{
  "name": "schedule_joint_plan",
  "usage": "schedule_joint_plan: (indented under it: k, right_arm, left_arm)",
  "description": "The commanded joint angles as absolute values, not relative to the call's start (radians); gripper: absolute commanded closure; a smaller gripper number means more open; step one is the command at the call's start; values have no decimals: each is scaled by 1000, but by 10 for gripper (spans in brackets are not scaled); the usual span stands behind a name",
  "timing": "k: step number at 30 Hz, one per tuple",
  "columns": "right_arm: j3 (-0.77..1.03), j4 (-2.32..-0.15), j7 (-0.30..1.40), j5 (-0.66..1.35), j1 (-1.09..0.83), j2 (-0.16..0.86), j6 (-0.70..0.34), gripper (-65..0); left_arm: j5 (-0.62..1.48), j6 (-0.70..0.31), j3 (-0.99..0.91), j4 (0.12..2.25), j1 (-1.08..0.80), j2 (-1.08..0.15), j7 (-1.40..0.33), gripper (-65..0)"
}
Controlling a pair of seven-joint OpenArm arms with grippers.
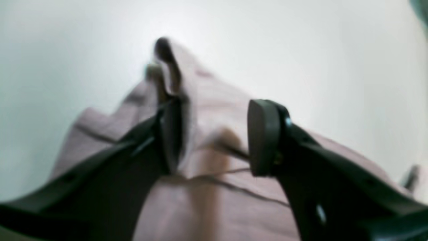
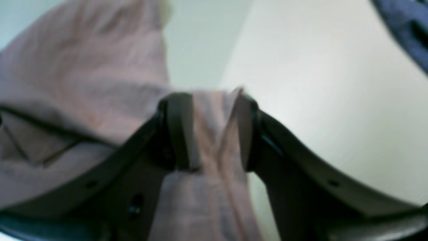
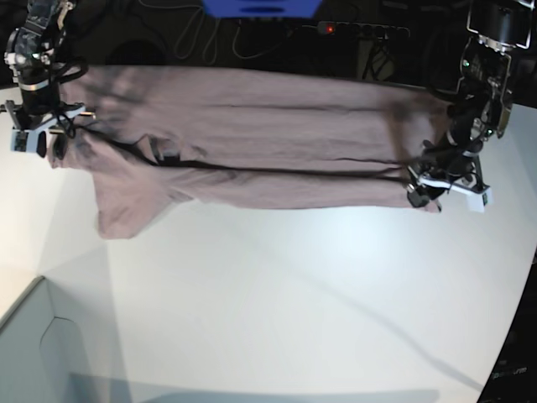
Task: Layout the t-shirt on the table in an organized manner, then fold the t-shirt properly
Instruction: 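Grasp the folded edge with both grippers and fold it toward the collar, then hold the folded shirt with both grippers and adjust the right gripper's grip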
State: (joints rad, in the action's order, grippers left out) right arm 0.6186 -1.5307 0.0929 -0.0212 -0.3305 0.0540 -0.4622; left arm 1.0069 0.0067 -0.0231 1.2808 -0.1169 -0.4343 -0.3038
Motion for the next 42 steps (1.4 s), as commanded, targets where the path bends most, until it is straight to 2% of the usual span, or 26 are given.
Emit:
schedule_joint_plan:
  k: [1,10,18,23,32,36,42]
  right_arm:
    - [621,-1560,67,-12,-332,64,-460,-224]
    - [619,-1583,73,-12,-337,64,-460,-224]
    - [611,-1581,74,-12,-329,64,-460,-224]
    - [611,-1577,74,-12,-328,64,-460,-224]
    - [611,-1577,74,-12,-328,65,-460,-224]
    - [611,-1578,74,-12,-328,65,-460,-224]
    - [611,-1581,74,-13,-308,64,-460,-224]
  left_arm:
    - [1013,2,-64,1311,-108,-449,-286,-308]
    - [1003,4,-142,1310,-99,-453,-286,-308]
    - [1003,2,-133,1067,41,-437,-288,-309]
    - [1003,2,-65,967,117,-420,-285,-308]
    - [1003,2,7,964,142,-414,-282,-304]
    - [1003,2,4,975,134,-415,-282,-238]
    - [1003,2,4,977,131,-418,-286,-221]
